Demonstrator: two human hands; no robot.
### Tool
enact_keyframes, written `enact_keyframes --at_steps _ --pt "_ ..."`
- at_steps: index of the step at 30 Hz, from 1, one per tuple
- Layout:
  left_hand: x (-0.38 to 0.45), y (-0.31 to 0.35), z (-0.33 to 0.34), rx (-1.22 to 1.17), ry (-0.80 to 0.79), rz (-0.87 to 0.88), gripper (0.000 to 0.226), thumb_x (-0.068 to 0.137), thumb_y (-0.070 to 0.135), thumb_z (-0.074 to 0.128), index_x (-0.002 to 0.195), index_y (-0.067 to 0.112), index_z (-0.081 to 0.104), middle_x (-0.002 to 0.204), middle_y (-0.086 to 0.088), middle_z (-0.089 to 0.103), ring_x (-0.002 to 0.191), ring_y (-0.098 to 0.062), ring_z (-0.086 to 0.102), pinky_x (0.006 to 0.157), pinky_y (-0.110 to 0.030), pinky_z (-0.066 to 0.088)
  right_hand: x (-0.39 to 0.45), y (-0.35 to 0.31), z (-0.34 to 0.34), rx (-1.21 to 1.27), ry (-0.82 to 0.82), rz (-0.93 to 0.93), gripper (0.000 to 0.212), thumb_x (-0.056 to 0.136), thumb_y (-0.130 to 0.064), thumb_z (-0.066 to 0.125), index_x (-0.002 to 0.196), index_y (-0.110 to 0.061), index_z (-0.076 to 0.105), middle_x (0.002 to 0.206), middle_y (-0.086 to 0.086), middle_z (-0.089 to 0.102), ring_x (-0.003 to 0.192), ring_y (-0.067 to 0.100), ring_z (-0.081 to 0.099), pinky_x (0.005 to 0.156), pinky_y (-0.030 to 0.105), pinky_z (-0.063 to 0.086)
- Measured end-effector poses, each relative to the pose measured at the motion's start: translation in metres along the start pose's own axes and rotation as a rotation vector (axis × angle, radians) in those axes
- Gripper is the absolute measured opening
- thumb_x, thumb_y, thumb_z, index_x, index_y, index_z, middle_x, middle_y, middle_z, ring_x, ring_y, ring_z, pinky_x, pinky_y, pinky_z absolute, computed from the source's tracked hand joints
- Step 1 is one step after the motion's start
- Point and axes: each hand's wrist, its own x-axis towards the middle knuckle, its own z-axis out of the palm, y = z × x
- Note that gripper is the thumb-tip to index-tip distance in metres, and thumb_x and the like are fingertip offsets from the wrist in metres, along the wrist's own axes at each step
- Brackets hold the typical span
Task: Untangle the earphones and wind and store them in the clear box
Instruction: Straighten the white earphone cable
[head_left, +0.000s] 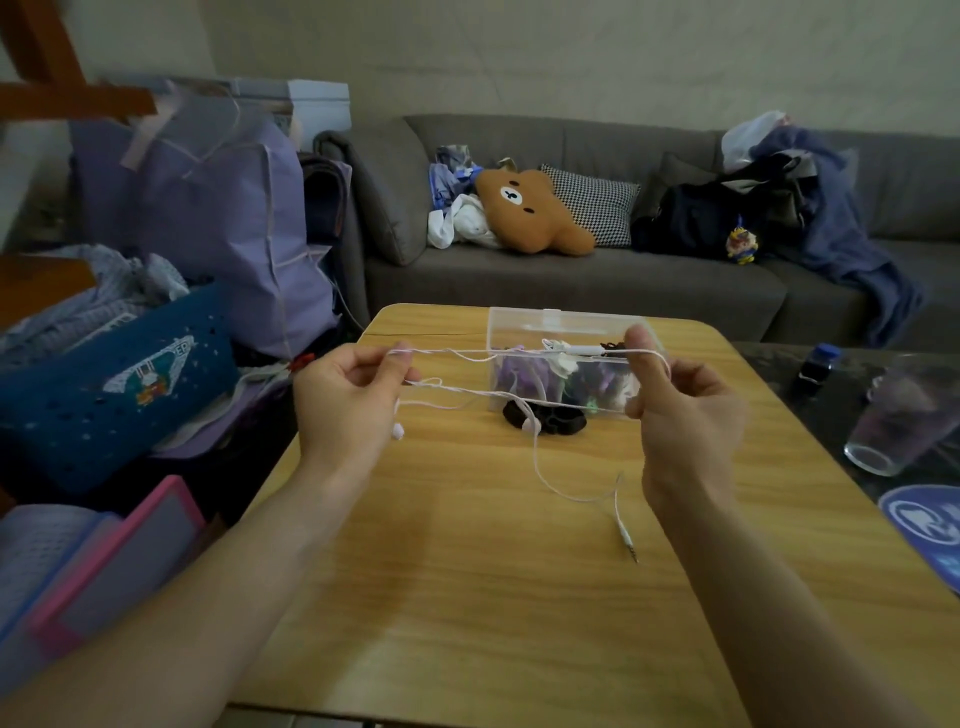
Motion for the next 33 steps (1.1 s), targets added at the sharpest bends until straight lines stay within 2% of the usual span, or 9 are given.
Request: enact_keyframes --at_steps 5,8,12,15,18,23,26,29,33 --pt "0.002 -0.008 -0.006 0.143 -0.039 0.081 0.007 0.09 0.019 0.072 0.083 0.021 0.07 0.07 0.003 0.072 0.062 -0.007 0.067 0.06 -0.01 0.05 0.002 -0.001 -0.005 0.312 -0.146 0.43 0.032 0.092 -0.045 0.065 0.079 -0.016 0.059 0.055 -0.006 0.051 0.051 0.008 0.05 0.058 0.023 0.049" --pt "0.002 -0.016 -0.006 0.209 -0.107 0.052 0.008 0.088 0.022 0.074 0.084 0.026 0.07 0.07 0.003 0.073 0.061 -0.01 0.068 0.059 -0.012 0.05 0.001 -0.004 -0.006 0.35 -0.23 0.557 0.041 0.094 -0.05 0.06 0.067 -0.02 0.049 0.047 -0.008 0.028 0.043 0.006 0.026 0.047 0.02 0.026" --pt "0.004 -0.016 -0.002 0.116 -0.059 -0.102 0.008 0.089 0.022 0.073 0.085 0.015 0.074 0.071 0.004 0.074 0.049 0.003 0.057 0.055 -0.01 0.046 0.001 -0.006 -0.003 0.244 -0.254 0.456 0.04 0.096 -0.041 0.062 0.065 -0.021 0.046 0.047 -0.009 0.025 0.042 0.006 0.018 0.05 0.025 0.011" --pt "0.006 -0.014 -0.002 0.025 -0.064 -0.275 0.01 0.088 0.022 0.074 0.087 0.013 0.075 0.076 0.002 0.076 0.053 -0.002 0.062 0.054 -0.016 0.047 0.001 -0.006 -0.002 0.106 -0.189 0.352 0.027 0.094 -0.037 0.066 0.075 -0.02 0.058 0.05 -0.009 0.034 0.04 0.005 0.023 0.042 0.022 0.017" --pt "0.011 -0.012 -0.005 -0.105 -0.096 -0.441 0.014 0.084 0.021 0.077 0.094 0.011 0.077 0.079 -0.001 0.076 0.06 -0.01 0.065 0.059 -0.025 0.047 0.002 -0.006 -0.004 -0.046 -0.098 0.26 0.033 0.09 -0.038 0.072 0.075 -0.013 0.057 0.041 -0.01 0.039 0.041 0.006 0.028 0.042 0.023 0.026" --pt "0.014 -0.013 -0.005 -0.154 -0.081 -0.423 0.017 0.09 0.018 0.07 0.102 0.005 0.072 0.088 -0.01 0.075 0.072 -0.018 0.068 0.066 -0.031 0.056 0.001 -0.004 -0.006 -0.172 -0.056 0.166 0.035 0.091 -0.039 0.07 0.07 -0.014 0.057 0.041 -0.013 0.045 0.05 0.009 0.038 0.055 0.026 0.038" --pt "0.01 -0.009 -0.003 -0.307 -0.307 -0.539 0.029 0.102 0.031 0.052 0.102 0.005 0.064 0.094 -0.017 0.072 0.079 -0.029 0.071 0.073 -0.04 0.059 0.001 0.001 -0.004 -0.089 -0.109 0.209 0.038 0.093 -0.044 0.067 0.069 -0.015 0.057 0.045 -0.012 0.042 0.051 0.01 0.034 0.055 0.028 0.031" --pt "0.007 -0.004 -0.004 -0.367 -0.494 -0.686 0.044 0.102 0.038 0.043 0.095 0.0 0.065 0.081 -0.017 0.067 0.067 -0.03 0.067 0.084 -0.046 0.05 -0.003 0.004 0.0 -0.026 -0.154 0.266 0.048 0.094 -0.055 0.057 0.066 -0.016 0.056 0.051 -0.005 0.041 0.053 0.011 0.036 0.06 0.03 0.033" --pt "0.007 0.0 -0.007 -0.474 -0.581 -0.721 0.03 0.093 0.027 0.047 0.067 0.012 0.048 0.064 -0.007 0.048 0.055 -0.023 0.048 0.079 -0.044 0.046 -0.001 0.001 -0.002 0.137 -0.154 0.359 0.056 0.097 -0.06 0.046 0.064 -0.015 0.055 0.055 -0.001 0.044 0.053 0.012 0.044 0.071 0.034 0.042"
